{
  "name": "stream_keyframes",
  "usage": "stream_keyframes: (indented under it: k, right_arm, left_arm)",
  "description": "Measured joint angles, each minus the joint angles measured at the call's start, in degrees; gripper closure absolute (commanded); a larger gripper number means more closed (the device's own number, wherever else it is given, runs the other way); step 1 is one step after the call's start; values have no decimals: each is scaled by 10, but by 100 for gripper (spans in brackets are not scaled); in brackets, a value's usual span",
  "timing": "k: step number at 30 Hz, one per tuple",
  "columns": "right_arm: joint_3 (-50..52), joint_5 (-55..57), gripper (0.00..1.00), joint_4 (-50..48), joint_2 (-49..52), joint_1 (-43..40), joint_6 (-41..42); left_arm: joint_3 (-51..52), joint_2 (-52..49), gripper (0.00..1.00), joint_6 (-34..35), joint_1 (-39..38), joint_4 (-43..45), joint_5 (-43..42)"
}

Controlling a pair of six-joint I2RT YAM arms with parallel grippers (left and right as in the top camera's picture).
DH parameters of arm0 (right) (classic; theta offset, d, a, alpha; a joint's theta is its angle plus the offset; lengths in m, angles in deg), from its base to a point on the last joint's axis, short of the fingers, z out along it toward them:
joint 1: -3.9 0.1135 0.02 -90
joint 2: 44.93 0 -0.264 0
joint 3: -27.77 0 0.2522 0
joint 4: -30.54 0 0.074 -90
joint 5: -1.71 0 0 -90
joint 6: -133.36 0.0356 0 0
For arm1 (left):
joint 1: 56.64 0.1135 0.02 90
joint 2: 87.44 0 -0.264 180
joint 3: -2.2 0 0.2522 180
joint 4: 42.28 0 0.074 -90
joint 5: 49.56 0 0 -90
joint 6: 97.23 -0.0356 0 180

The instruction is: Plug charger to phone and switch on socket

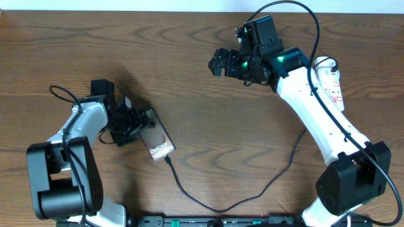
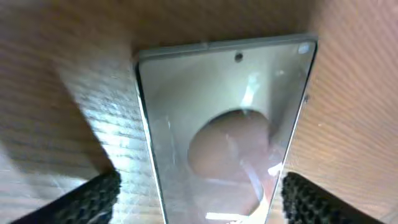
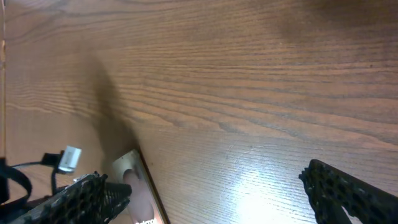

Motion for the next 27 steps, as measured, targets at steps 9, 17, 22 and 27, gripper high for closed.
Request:
stream_keyframes:
  k: [9, 17, 22, 27]
  right_arm:
    - [0, 1, 1, 1, 0, 0, 0]
    - [0, 2, 1, 2, 0, 0, 0]
    - [0, 2, 1, 4, 0, 0, 0]
    - [0, 2, 1, 4, 0, 0, 0]
  left_arm:
    - [-9, 7, 10, -2, 0, 3, 34]
    - [-9, 143, 10, -7, 0, 13, 52]
    - [-9, 233, 10, -9, 0, 40, 54]
    - [-9, 302, 10, -48, 1, 75, 23]
